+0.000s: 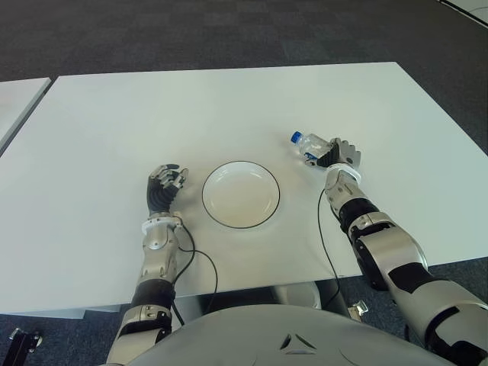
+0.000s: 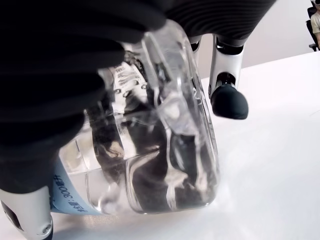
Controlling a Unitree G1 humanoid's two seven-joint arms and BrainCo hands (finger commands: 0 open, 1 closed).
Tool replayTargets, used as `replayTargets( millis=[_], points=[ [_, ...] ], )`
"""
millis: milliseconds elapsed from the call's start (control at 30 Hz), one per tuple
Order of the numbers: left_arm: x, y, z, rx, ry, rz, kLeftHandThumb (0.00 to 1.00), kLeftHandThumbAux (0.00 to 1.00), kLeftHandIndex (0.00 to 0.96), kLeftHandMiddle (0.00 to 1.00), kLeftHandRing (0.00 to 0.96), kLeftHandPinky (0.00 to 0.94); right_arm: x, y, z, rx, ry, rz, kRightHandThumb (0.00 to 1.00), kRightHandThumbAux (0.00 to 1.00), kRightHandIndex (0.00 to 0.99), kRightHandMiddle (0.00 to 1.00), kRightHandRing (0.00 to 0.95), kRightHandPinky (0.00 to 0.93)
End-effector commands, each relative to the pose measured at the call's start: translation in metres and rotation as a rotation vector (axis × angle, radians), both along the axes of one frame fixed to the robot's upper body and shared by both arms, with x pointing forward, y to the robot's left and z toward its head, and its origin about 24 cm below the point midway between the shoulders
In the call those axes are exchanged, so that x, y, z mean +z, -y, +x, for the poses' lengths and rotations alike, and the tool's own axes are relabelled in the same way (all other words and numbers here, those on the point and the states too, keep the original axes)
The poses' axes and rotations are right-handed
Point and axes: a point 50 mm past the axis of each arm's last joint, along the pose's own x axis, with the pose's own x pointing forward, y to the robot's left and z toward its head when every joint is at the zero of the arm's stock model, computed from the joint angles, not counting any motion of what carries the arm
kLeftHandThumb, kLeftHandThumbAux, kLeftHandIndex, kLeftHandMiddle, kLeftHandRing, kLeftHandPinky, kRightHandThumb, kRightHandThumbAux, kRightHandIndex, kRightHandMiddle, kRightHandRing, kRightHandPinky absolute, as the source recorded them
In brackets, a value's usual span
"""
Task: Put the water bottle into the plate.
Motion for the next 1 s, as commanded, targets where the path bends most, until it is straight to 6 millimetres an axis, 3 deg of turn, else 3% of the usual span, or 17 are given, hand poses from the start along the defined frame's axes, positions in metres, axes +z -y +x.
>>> replayTargets(
  millis=[33, 467, 1000],
  points=[
    [-0.036, 0.004, -0.031, 0.037, -0.231, -0.063, 0.708, 0.714, 0.432, 0.611, 0.597, 0.577, -0.045, -0.004, -0.035, -0.032, -0.186, 0.081, 0.702, 0.728, 0.431, 0.797, 0.798, 0.826],
    [-0.037, 0.003, -0.030, 0.050, -0.232, -0.071, 0.708, 0.713, 0.433, 0.613, 0.596, 0.570, -0.042, -0.008, -0.033, -0.007, -0.096, 0.169, 0.700, 0.730, 0.432, 0.825, 0.827, 0.843],
    [-0.037, 0.003, -0.031, 0.051, -0.228, -0.078, 0.707, 0.714, 0.433, 0.617, 0.602, 0.576, -0.022, -0.023, -0.037, 0.173, 0.251, 0.354, 0.701, 0.728, 0.438, 0.856, 0.855, 0.864]
  ],
)
